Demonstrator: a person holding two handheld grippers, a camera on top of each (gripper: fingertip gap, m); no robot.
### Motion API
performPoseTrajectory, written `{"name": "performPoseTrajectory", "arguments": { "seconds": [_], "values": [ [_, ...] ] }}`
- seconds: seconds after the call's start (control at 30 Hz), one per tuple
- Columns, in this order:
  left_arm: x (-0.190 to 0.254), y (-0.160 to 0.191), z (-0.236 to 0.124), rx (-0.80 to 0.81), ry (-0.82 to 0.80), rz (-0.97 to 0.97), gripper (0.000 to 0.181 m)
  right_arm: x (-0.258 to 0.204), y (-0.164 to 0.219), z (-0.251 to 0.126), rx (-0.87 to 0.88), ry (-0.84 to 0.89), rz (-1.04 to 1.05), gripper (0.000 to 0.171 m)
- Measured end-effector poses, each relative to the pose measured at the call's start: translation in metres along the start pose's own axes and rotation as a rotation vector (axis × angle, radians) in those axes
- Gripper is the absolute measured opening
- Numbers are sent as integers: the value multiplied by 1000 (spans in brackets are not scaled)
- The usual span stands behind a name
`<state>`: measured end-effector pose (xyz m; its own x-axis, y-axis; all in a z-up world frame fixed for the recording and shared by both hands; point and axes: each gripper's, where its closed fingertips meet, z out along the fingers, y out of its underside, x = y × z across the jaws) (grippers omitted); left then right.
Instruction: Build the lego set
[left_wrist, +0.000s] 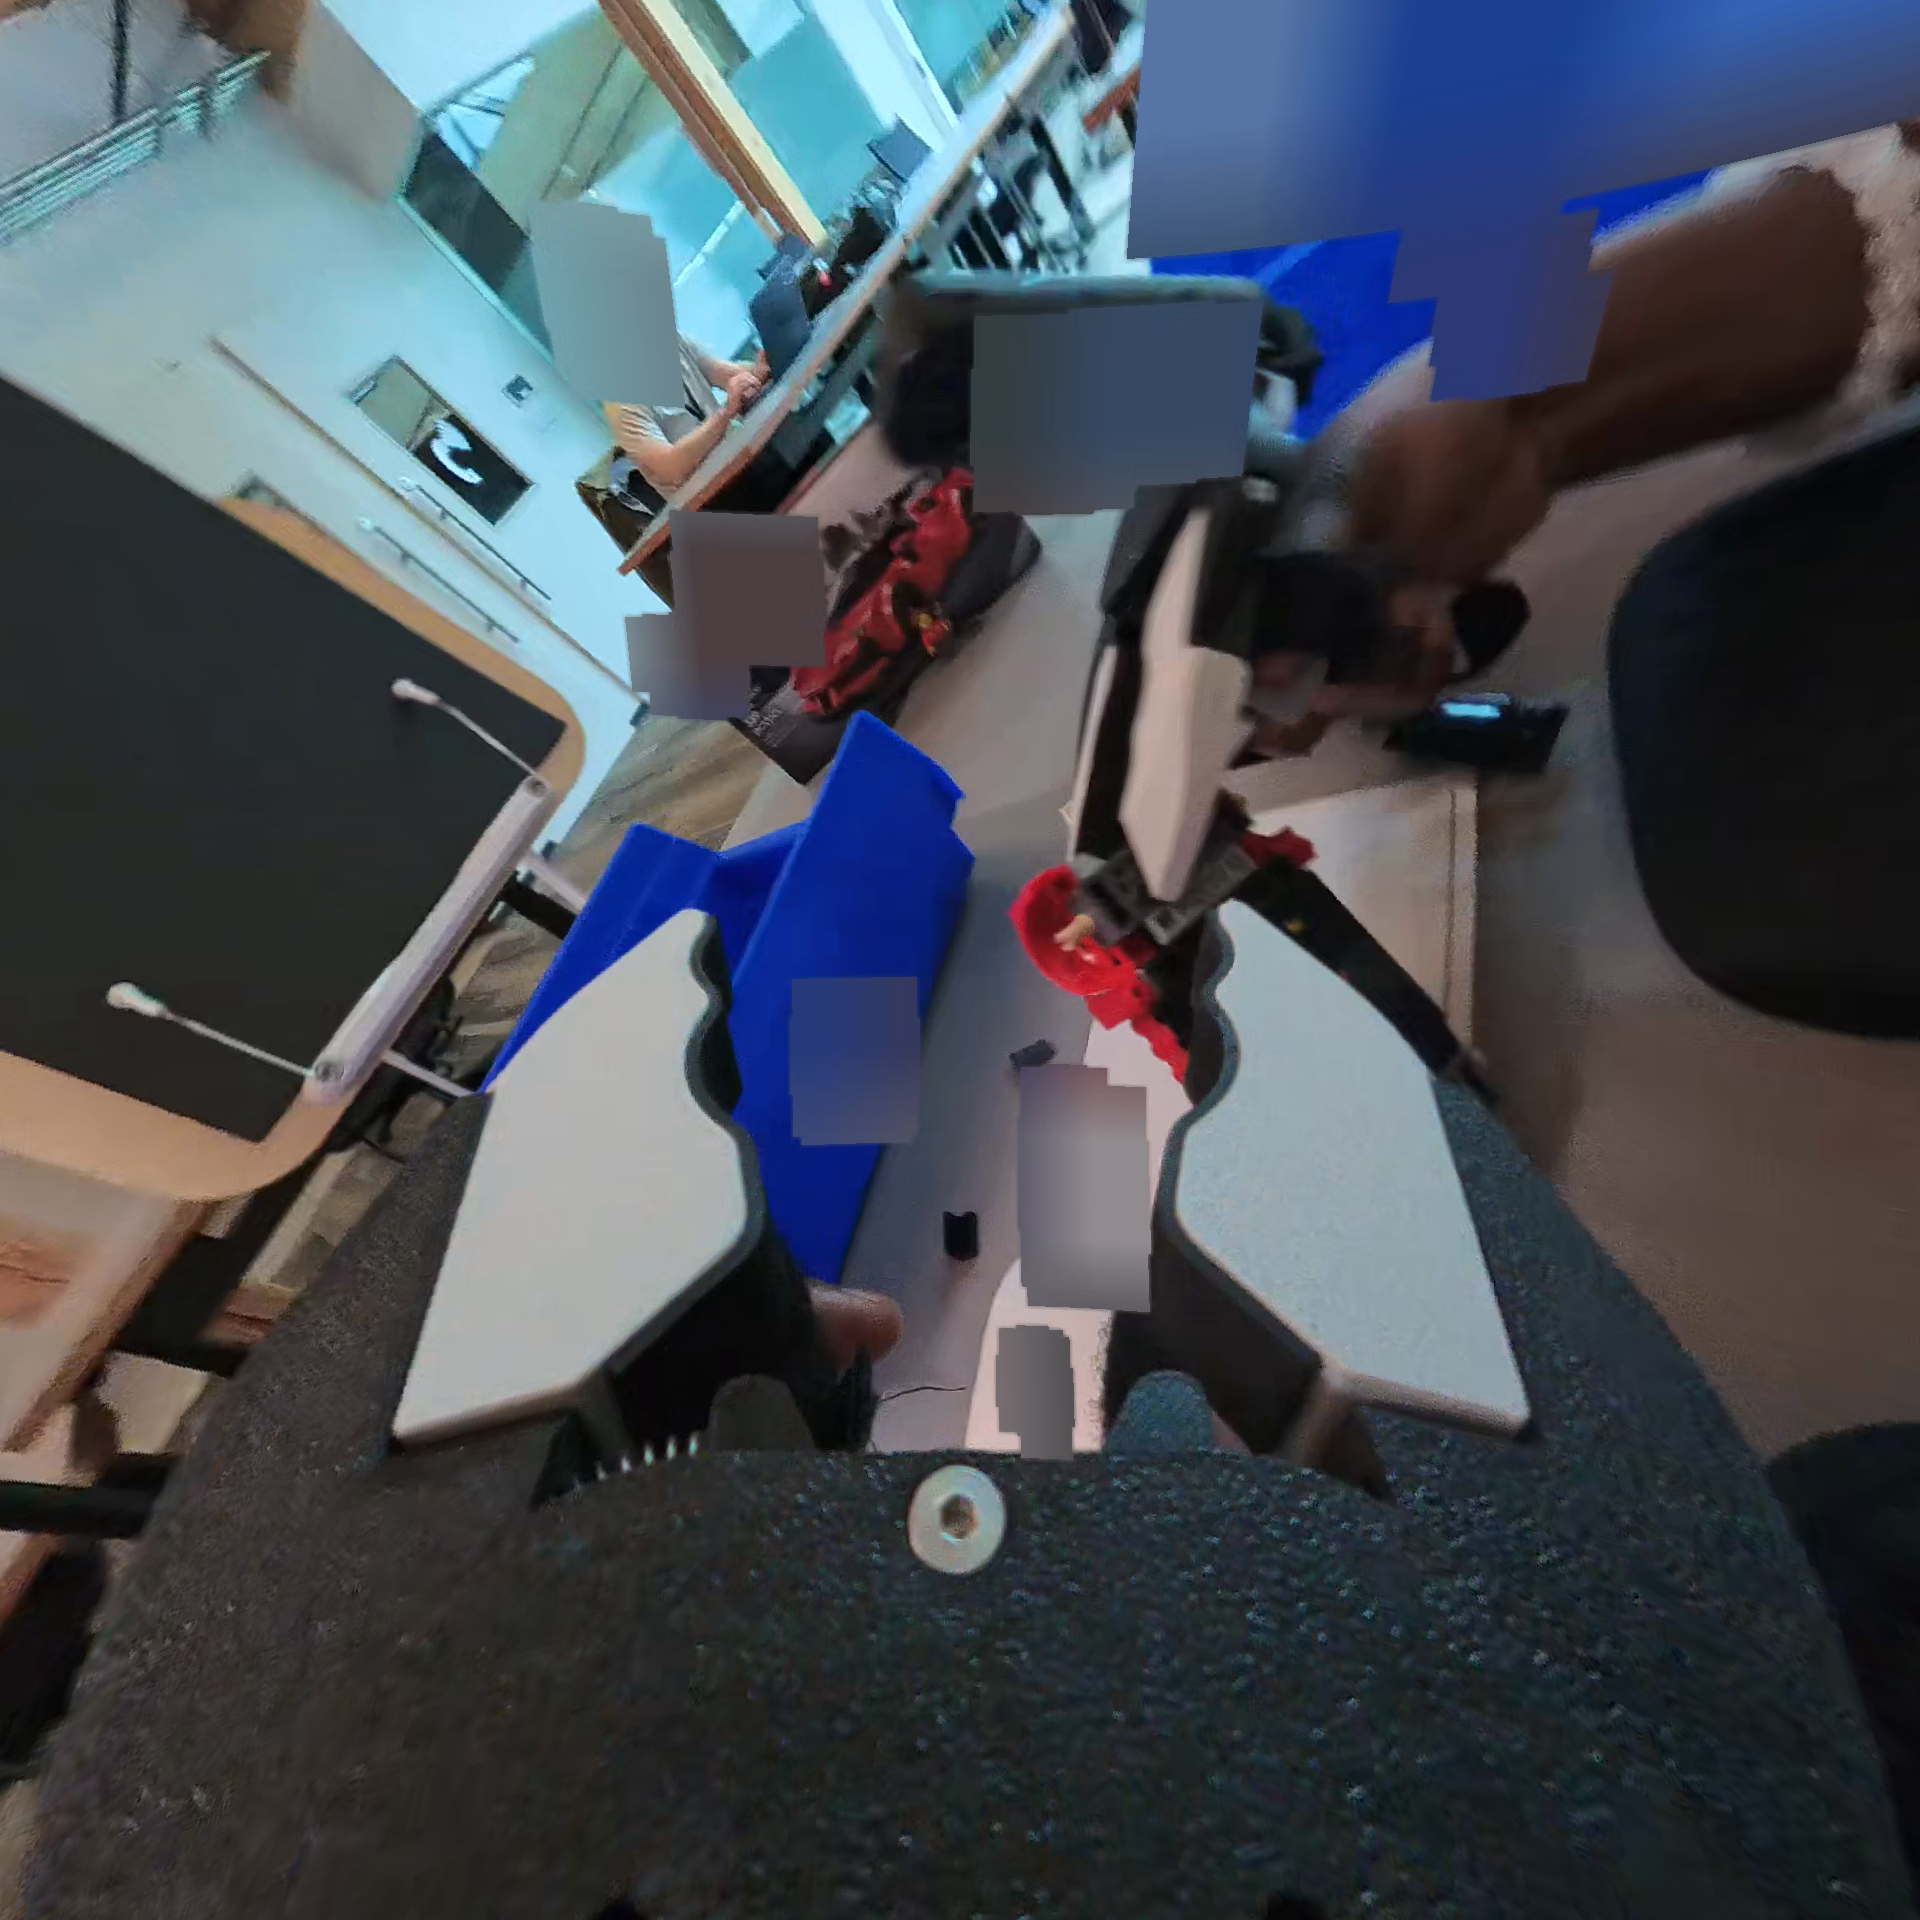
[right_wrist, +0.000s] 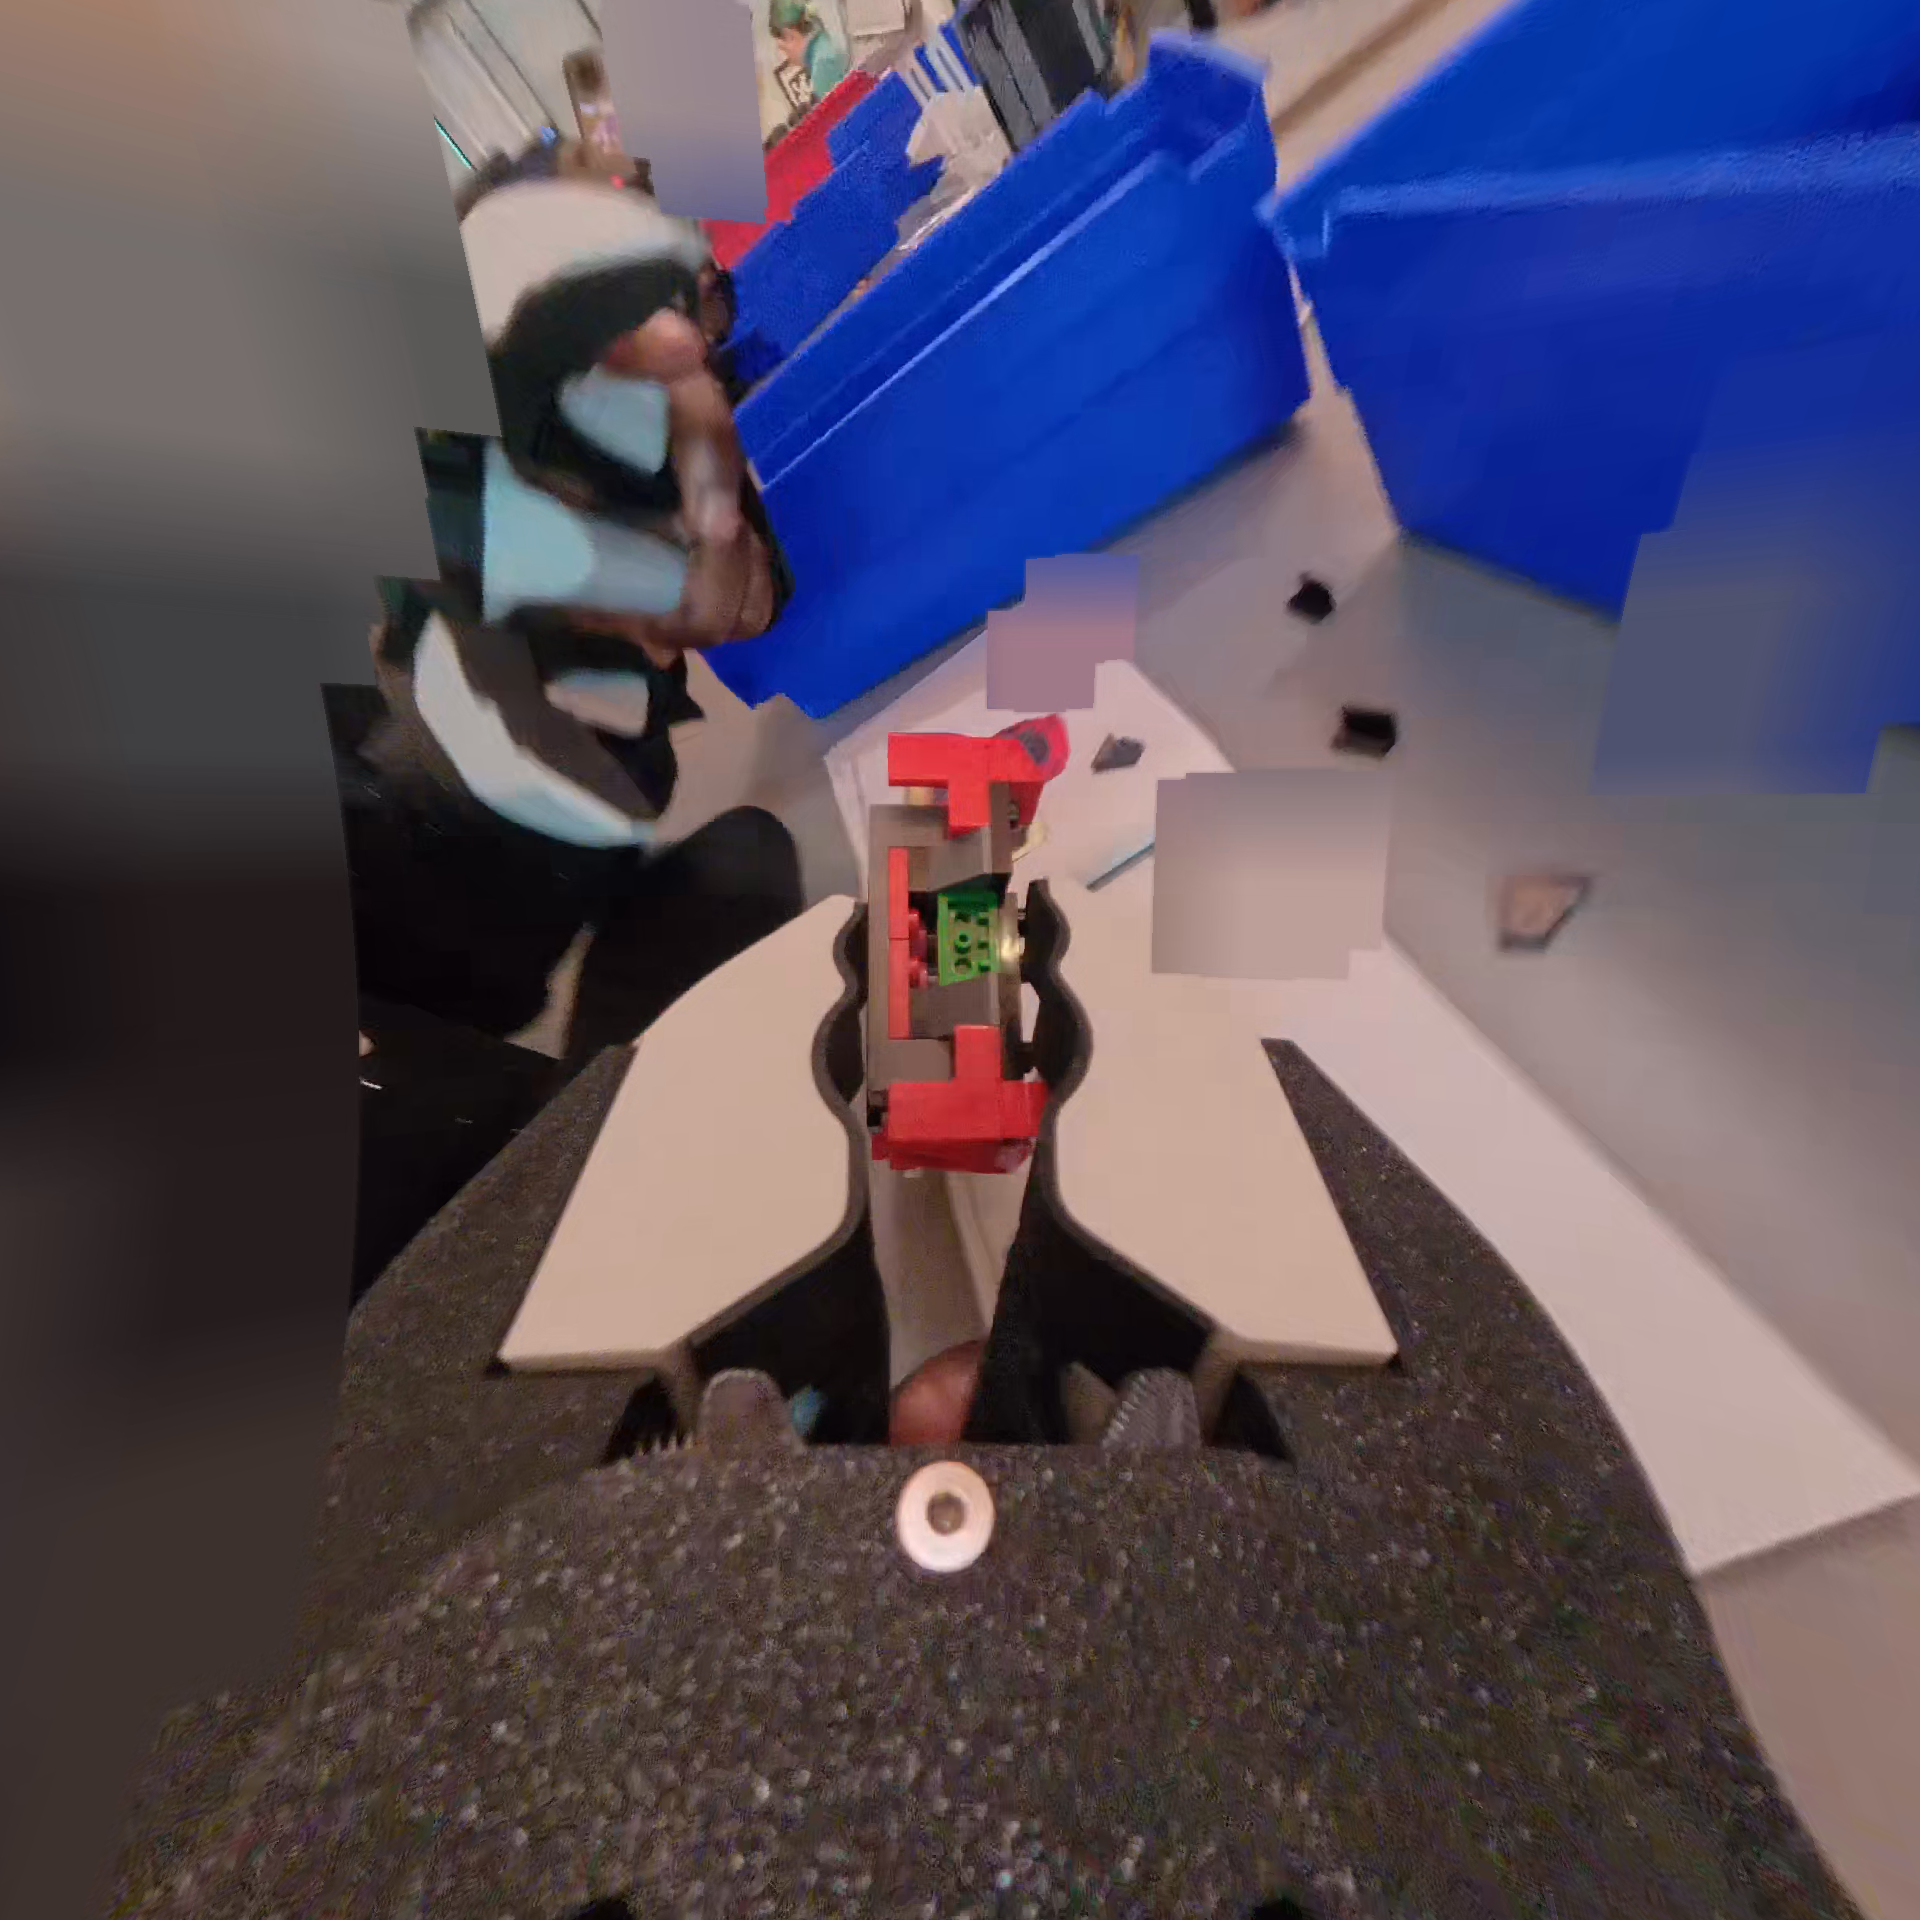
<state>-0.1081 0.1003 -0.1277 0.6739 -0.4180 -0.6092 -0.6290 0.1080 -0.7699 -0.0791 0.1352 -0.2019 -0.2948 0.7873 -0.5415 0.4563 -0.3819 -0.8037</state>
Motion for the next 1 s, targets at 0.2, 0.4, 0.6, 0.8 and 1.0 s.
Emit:
{"name": "performPoseTrajectory", "arguments": {
  "seconds": [0.2,0.4,0.6,0.8,1.0],
  "values": [
    [42,20,19,-166,135,63,83,5,14,4,-32,-161,366,28],
    [59,42,40,-334,260,126,82,13,21,5,-74,-113,375,28],
    [71,42,48,-317,334,-130,88,18,14,2,-25,-86,389,28],
    [45,37,46,-241,160,-251,94,-13,-41,-17,272,-121,12,28],
    [49,15,37,-16,313,-268,79,-54,-26,-19,188,0,-858,29]
  ]
}}
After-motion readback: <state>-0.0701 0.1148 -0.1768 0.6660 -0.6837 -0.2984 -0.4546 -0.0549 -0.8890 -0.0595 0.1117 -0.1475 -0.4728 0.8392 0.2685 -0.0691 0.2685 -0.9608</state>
